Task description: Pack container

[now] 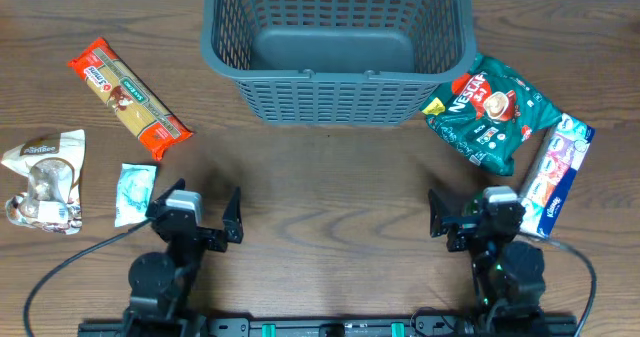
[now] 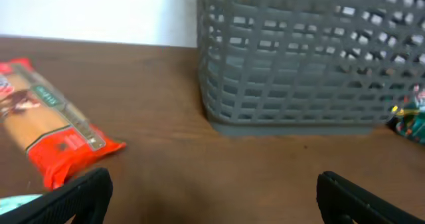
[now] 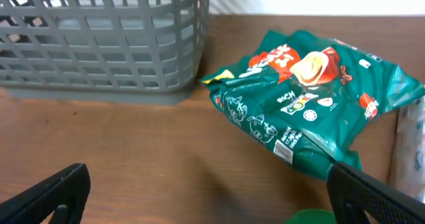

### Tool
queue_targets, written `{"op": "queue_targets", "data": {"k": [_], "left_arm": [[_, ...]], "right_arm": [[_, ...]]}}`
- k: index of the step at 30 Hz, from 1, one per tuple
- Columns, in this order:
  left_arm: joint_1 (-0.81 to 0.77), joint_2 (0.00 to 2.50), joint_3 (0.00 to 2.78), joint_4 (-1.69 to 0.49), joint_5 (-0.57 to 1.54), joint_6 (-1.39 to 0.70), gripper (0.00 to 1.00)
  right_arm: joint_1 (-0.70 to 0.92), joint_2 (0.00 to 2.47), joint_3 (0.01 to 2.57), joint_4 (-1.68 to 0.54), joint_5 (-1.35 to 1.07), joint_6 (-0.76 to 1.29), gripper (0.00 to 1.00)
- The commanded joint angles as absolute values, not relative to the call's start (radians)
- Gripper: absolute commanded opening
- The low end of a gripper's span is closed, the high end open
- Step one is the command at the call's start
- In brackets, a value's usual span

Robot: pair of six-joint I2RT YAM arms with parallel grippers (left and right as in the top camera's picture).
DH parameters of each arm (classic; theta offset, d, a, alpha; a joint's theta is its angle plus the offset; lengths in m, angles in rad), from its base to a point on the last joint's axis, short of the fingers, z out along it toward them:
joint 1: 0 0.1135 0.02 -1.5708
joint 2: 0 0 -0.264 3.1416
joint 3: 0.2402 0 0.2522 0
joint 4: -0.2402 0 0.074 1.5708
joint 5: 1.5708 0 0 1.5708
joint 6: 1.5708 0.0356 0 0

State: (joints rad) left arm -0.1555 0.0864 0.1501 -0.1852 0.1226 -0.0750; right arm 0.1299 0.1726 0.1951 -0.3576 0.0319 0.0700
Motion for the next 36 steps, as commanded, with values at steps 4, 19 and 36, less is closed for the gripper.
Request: {"op": "queue_targets", "data": {"k": [4,19,36], "left_arm": [[-0.157,0.363,0.478,-0.247,0.004,-0.098,0.99],[0.001,1.165,1.356,-0.958,-0.009,-0.001,0.98],[0.001,1.246,1.402,-0.986,-0.012,0.0,0.99]], "right_arm": [[0.078,0.523,0.531,-0.419,0.023,0.096,0.99],[-0.219,1.369,1.707,-1.146,-0.262,0.07,0.99],[-0.303,1.723,1.771,-1.163,-0.075,0.26,0.99]]}}
